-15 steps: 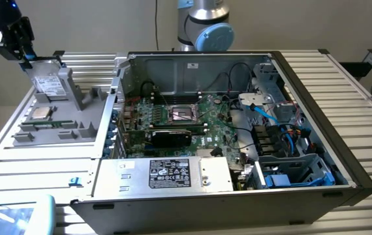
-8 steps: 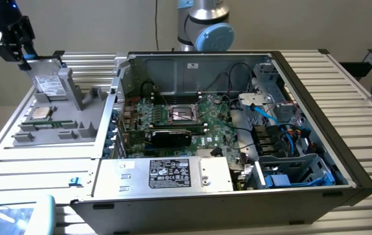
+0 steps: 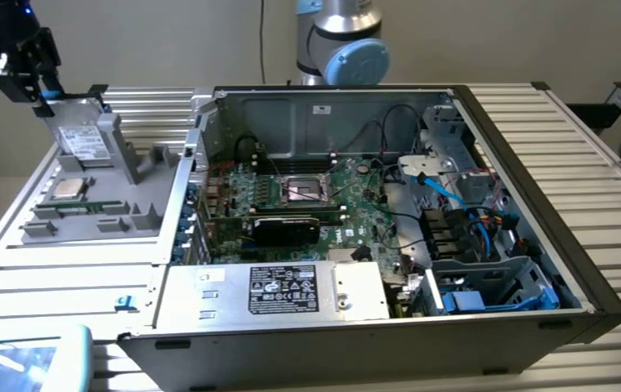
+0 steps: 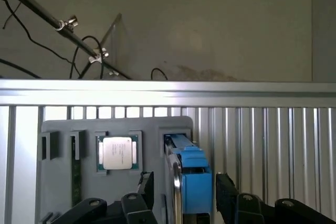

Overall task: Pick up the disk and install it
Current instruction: 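Pick up the disk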

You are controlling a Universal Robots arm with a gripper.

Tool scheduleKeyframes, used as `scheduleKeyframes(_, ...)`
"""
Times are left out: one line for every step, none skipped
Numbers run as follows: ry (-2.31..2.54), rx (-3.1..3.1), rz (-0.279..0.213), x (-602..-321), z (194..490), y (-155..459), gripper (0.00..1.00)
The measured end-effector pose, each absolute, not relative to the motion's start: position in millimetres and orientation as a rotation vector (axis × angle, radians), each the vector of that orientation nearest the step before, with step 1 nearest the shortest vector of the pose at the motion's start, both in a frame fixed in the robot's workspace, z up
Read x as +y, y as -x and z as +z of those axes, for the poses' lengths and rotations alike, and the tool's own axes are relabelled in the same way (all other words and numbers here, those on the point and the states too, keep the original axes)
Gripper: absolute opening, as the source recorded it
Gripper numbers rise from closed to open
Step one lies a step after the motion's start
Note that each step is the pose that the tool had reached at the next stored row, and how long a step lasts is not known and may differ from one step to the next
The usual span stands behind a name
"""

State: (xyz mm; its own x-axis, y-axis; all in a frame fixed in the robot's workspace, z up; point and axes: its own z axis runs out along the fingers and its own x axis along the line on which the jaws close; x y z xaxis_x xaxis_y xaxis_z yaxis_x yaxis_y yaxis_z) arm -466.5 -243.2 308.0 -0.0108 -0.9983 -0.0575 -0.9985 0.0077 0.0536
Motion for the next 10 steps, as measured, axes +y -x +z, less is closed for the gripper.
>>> scheduleKeyframes(2.209, 2.230, 0.119, -242.2, 307.7, 466.5, 0.59)
scheduleKeyframes(2.213, 2.233, 0.113, -241.6, 307.3, 466.5, 0.59)
scheduleKeyframes(2.218, 2.236, 0.107, -241.2, 306.9, 466.5, 0.59)
scheduleKeyframes(2.222, 2.239, 0.101, -240.6, 306.4, 466.5, 0.59)
scheduleKeyframes(2.226, 2.241, 0.095, -240.1, 305.9, 466.5, 0.59)
scheduleKeyframes(2.231, 2.242, 0.090, -239.2, 305.4, 466.5, 0.59)
scheduleKeyframes(2.234, 2.239, 0.089, -238.7, 304.7, 466.6, 0.59)
scheduleKeyframes(2.236, 2.237, 0.090, -238.7, 303.9, 466.5, 0.59)
scheduleKeyframes(2.235, 2.236, 0.092, -238.7, 302.9, 466.6, 0.59)
scheduleKeyframes(2.236, 2.235, 0.092, -238.7, 301.9, 466.6, 0.59)
